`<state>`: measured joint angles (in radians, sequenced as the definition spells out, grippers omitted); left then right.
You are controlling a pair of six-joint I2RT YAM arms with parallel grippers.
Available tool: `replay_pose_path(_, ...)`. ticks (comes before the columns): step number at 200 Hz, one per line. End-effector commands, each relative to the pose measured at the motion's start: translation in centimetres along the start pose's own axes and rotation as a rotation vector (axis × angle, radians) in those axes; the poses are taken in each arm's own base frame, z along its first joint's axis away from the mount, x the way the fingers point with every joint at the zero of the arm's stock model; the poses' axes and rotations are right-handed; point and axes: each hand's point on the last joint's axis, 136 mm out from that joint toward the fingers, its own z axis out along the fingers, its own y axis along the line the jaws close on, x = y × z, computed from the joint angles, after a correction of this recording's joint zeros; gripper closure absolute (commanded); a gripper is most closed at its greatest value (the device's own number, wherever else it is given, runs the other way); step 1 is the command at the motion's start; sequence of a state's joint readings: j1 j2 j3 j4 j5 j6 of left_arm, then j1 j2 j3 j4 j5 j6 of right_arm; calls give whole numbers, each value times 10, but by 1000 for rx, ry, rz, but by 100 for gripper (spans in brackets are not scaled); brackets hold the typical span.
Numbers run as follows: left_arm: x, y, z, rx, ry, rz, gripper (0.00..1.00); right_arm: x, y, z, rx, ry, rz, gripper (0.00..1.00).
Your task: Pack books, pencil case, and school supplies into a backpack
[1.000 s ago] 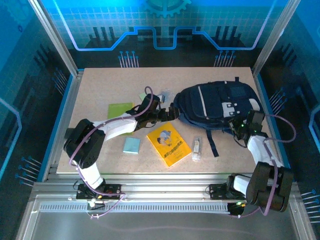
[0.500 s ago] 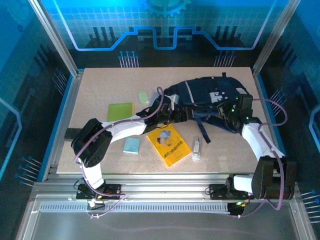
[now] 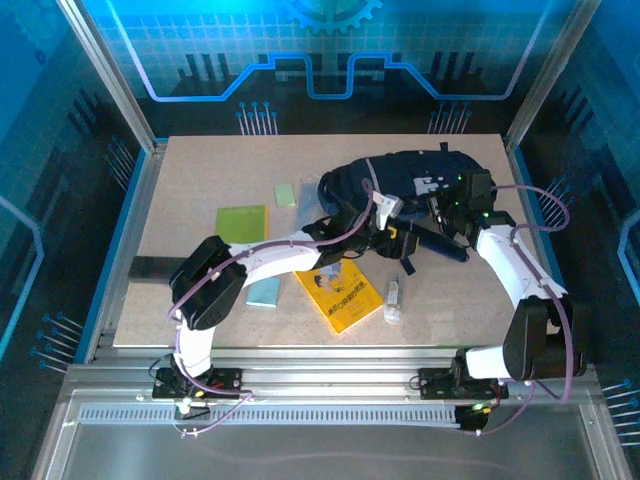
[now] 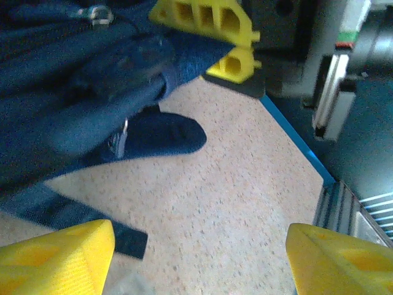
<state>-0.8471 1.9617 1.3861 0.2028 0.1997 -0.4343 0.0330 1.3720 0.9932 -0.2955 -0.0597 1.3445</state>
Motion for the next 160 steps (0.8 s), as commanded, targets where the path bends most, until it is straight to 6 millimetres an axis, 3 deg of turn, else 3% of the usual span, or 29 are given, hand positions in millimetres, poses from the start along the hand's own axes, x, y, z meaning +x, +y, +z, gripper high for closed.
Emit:
replay_pose_path(1, -15, 9, 17, -32, -52, 83, 25, 0, 37, -10, -104, -2, 0, 100)
replay_pose_path(65, -25, 59, 45, -213, -189, 109, 32, 6, 48, -12, -143, 35, 29, 100)
replay_pose_path(113, -52, 70, 63, -274, -317, 159, 33, 20, 46, -12, -164, 101, 86, 100)
replay_pose_path(141, -59, 74, 69, -291, -345, 168, 47, 20, 40, -15, -159, 91, 92, 100)
replay_pose_path(160, -57, 70, 69, -270, -333, 170, 68, 12, 35, -16, -146, 52, 86, 100)
